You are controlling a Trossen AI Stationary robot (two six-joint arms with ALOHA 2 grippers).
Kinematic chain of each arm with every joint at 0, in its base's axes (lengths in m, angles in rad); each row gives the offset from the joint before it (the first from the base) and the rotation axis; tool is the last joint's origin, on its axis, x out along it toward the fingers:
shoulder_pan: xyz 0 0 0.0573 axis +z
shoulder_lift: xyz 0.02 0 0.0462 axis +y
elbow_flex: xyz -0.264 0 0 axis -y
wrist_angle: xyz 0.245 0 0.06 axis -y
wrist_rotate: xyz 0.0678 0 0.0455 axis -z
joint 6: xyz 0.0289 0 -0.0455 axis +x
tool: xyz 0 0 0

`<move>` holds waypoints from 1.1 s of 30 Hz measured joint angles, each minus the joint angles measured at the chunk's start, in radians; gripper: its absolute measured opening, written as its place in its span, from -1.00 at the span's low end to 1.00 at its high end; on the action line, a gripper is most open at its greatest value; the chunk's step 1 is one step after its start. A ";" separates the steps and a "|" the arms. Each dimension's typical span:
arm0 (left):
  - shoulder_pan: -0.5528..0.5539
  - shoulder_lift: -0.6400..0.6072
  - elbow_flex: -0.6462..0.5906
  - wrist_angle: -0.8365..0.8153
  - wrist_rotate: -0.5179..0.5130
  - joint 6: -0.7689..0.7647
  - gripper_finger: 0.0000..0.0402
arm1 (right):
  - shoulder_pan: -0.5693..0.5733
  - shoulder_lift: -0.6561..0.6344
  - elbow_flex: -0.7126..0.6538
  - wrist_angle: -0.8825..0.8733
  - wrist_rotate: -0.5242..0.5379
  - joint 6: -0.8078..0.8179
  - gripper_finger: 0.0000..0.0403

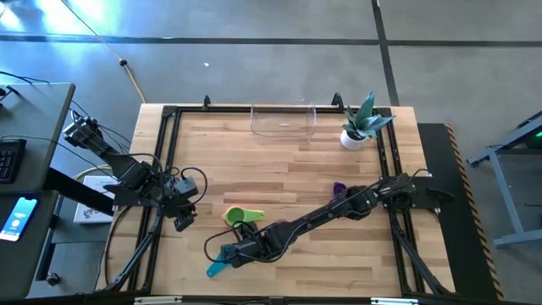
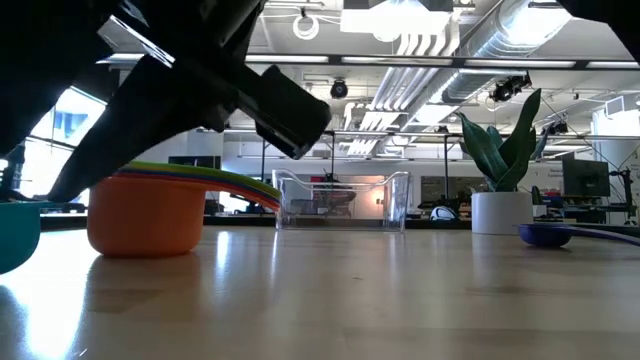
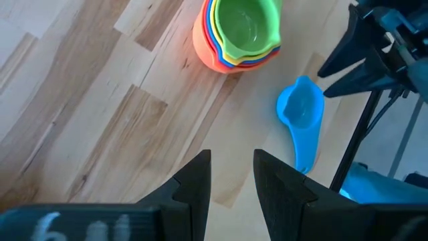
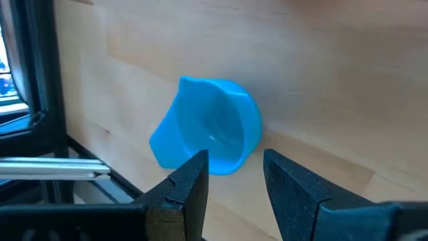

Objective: Nest measuring cups in basket
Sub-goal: Stack the light blue measuring cup on top of the light green measuring cup

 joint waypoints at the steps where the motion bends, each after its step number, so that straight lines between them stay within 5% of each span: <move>1: 0.000 0.000 0.000 -0.001 0.000 0.000 -0.48 | 0.000 0.006 0.000 0.007 -0.001 0.002 -0.33; 20: 0.000 0.000 0.000 -0.021 0.000 0.005 -0.48 | -0.033 0.037 0.000 0.007 -0.046 0.001 -0.36; 33: 0.000 0.000 0.000 -0.048 0.000 0.011 -0.48 | -0.042 0.045 0.000 0.004 -0.092 -0.085 -0.95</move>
